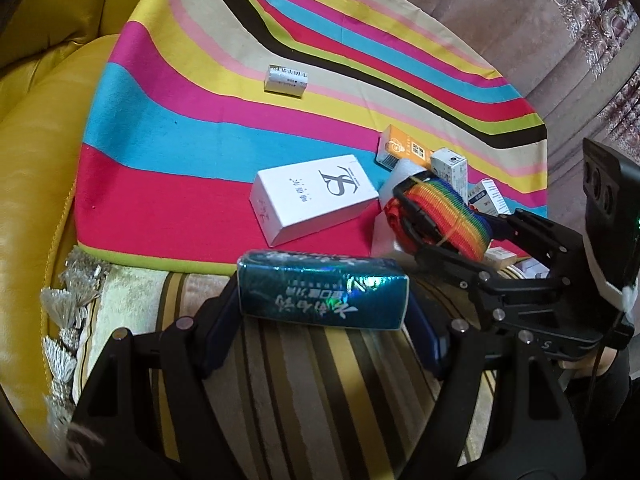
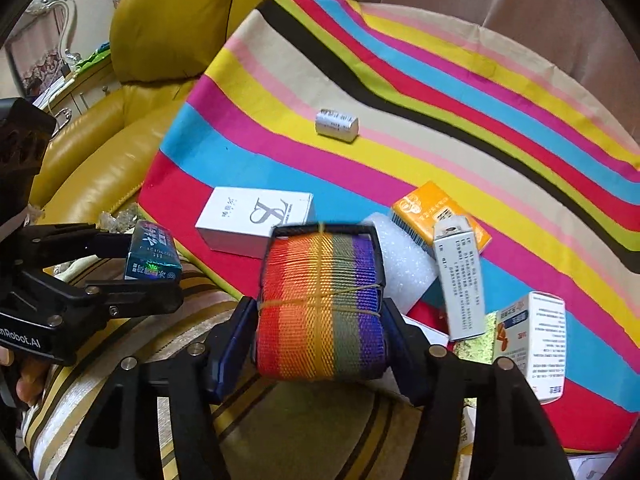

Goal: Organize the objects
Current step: 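Grasp the teal box with the left gripper while the right grasps the rainbow pouch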

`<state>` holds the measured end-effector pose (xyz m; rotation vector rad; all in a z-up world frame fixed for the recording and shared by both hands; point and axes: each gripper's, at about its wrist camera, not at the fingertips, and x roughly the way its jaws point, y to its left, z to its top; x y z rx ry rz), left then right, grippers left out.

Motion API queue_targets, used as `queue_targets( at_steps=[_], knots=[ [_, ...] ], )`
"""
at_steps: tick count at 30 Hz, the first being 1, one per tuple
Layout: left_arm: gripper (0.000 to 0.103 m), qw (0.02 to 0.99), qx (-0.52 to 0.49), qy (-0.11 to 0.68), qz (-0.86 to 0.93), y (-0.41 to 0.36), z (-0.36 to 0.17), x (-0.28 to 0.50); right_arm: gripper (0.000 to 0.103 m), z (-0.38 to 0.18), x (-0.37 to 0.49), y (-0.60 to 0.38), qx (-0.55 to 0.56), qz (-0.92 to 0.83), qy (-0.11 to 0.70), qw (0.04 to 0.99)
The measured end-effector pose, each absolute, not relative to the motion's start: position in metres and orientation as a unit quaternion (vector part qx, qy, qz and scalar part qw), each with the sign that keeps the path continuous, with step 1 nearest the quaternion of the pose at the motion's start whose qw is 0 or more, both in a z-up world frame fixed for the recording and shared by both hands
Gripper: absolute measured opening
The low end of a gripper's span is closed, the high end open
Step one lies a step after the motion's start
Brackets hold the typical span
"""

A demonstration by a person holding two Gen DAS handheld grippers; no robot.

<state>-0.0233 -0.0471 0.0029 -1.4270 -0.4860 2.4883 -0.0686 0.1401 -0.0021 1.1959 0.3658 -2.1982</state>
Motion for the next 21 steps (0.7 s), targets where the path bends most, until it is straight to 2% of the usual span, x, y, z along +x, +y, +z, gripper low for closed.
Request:
queue_targets(
  at_steps=[8,21],
  knots=[
    [0.077,0.103,-0.481,-0.169,0.854,-0.042,0.009,-0.015,0.061,0.013,-0.058,0.158,0.439,-0.841,0.097,0.299],
    [0.077,0.135,-0.467,-0.170,0.857,0.001,0.023,-0.008,0.061,0.032,-0.023,0.221,0.425,-0.876,0.023,0.227]
  ],
)
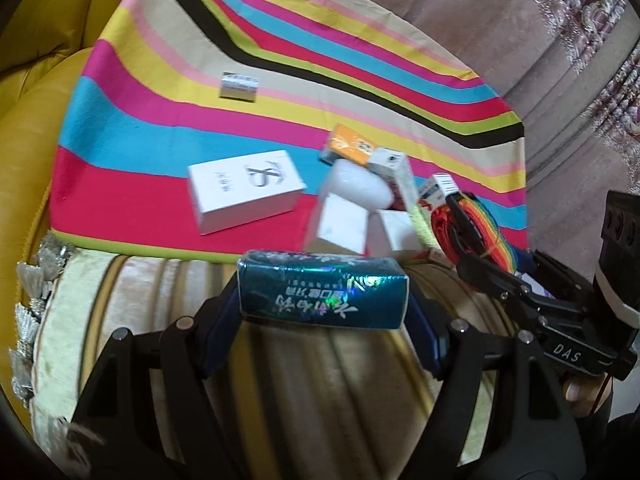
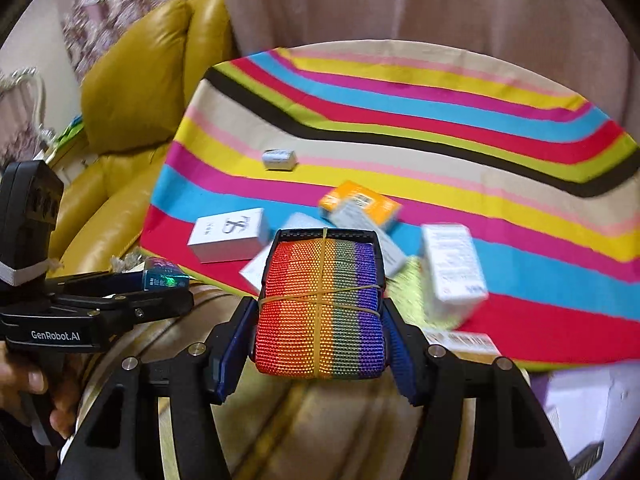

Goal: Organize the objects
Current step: 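Grasp the teal box with the left gripper while the right grasps the rainbow pouch, then carry the teal box and rainbow pouch into the purple-rimmed box and release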

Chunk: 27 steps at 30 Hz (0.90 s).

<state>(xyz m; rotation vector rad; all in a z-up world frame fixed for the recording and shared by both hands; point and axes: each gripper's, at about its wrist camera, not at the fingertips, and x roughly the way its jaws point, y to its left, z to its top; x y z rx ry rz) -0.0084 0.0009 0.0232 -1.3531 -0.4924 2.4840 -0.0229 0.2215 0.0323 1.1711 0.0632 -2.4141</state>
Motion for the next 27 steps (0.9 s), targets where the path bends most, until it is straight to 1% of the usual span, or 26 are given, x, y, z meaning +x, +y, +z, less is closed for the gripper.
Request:
queue_targets(
  at_steps=[10,27],
  knots=[
    [0.077,0.179,-0.468,-0.129,0.856,0.055,0.035,-0.013,0.061,0.032,-0.009,0.274,0.434,-0.890,-0.027,0.139],
    [0.077,0.251,-0.473,-0.056,0.843,0.160,0.049,-0.024,0.061,0.032,0.018,0.369,0.423,-0.898,-0.109,0.054]
  ],
)
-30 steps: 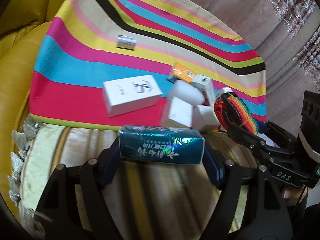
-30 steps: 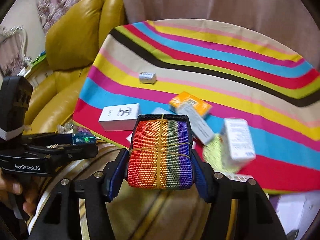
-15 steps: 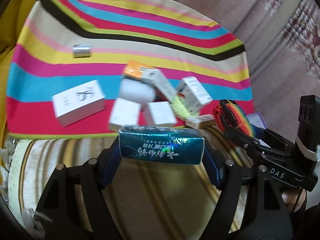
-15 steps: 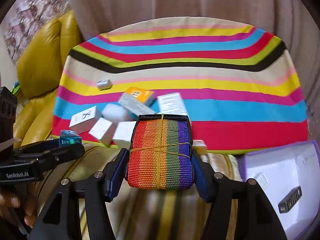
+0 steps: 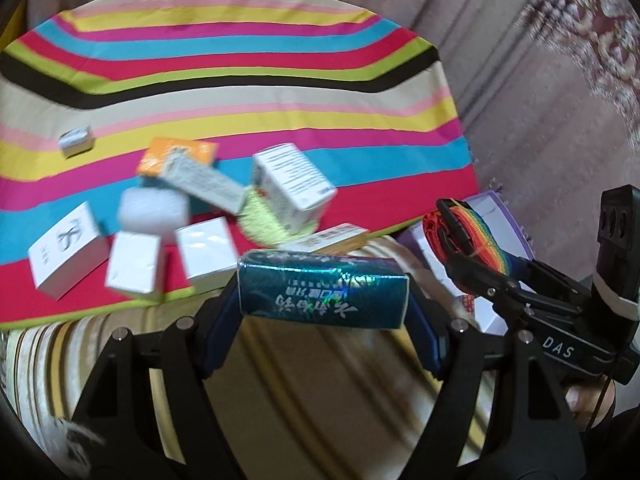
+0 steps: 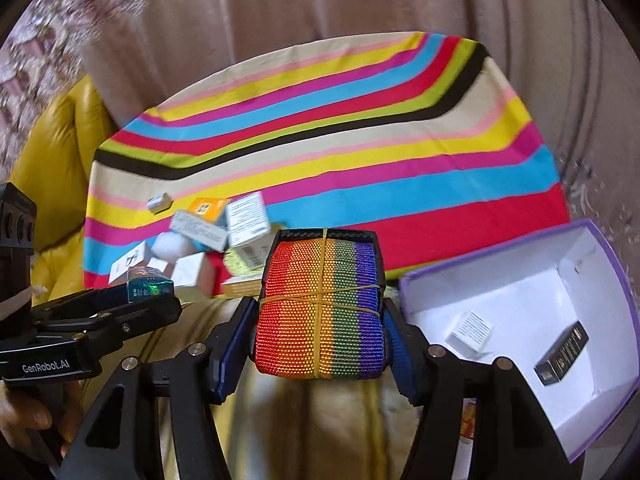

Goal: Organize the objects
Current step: 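Carry the teal box and rainbow pouch into the purple-rimmed box and release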

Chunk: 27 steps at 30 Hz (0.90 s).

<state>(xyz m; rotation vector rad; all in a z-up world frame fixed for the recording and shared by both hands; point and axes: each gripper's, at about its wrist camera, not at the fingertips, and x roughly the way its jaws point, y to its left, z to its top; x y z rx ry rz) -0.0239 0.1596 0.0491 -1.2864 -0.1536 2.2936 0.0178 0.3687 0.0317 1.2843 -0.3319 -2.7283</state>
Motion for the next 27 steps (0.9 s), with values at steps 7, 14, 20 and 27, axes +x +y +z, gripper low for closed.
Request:
queue_targets(
  at_steps=[7,14,20,27],
  knots=[
    [0.077,0.291,-0.473,-0.015,0.831,0.213,0.051,-0.026,0.061,0.026,0.027,0.417,0.421,-0.897,-0.137,-0.004],
    [0.077,0.327,-0.477,0.032,0.815,0.267,0.047,-0.026,0.061,0.012,0.036,0.468,0.427,-0.887,-0.160,-0.071],
    [0.077,0.351,-0.480,0.070,0.801,0.308,0.040,-0.025,0.061,-0.007,0.045,0.503,0.446,-0.871,-0.169,-0.120],
    [0.078,0.371,-0.490,0.079,0.785,0.335,0.033,-0.024,0.062,-0.019,0.052,0.517,0.452,-0.861,-0.178,-0.152]
  ],
)
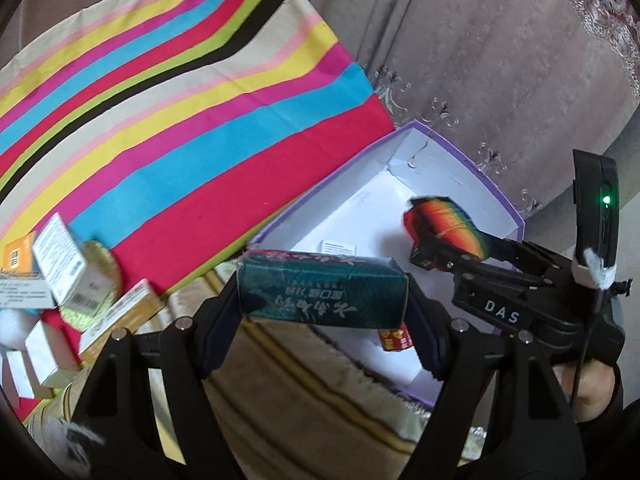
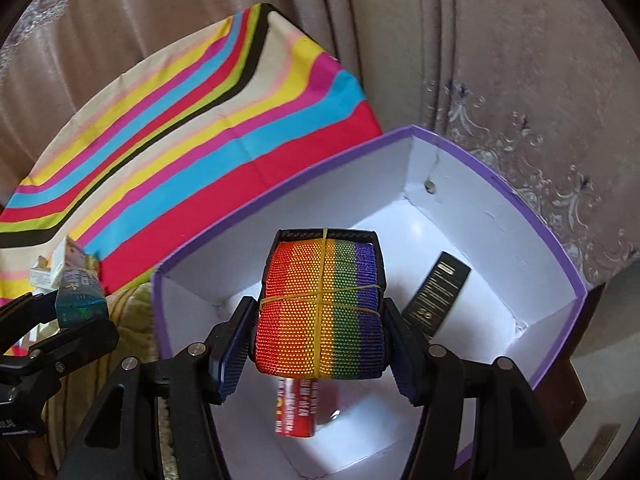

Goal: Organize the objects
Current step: 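Carry the teal box and rainbow pouch into the purple-rimmed box and release, then move both grippers back over the boxes on the cloth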

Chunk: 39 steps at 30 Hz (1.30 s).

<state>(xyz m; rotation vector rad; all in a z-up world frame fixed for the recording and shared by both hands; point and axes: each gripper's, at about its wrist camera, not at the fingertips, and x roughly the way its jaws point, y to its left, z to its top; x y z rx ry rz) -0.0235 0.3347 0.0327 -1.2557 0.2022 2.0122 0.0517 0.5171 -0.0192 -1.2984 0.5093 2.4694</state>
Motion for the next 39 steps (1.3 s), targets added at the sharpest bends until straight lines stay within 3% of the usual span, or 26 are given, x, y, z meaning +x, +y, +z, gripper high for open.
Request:
queue_targets(
  at_steps=[6,18,26,39],
  knots=[
    [0.086,0.372,-0.496,0.075,0.781,0.345,0.028,-0.026,0.067,-0.017,0.052,0.520,-0.447,0.863,0.174,0.162],
    [0.087,0.334,-0.493,0.034,0.803,0.316,0.033,-0.032,0.076,-0.009,0.050,0.501,-0.452,0.864,0.175,0.133],
    [0.087,0.292,-0.486,0.001,0.824,0.271,0.038,-0.039,0.078,0.002,0.035,0.462,-0.465,0.871,0.129,0.092],
    [0.087,0.214,-0.466,-0.096,0.853,0.165,0.048,-0.036,0.081,0.015,0.019,0.405,-0.472,0.874,0.117,0.017]
  ],
)
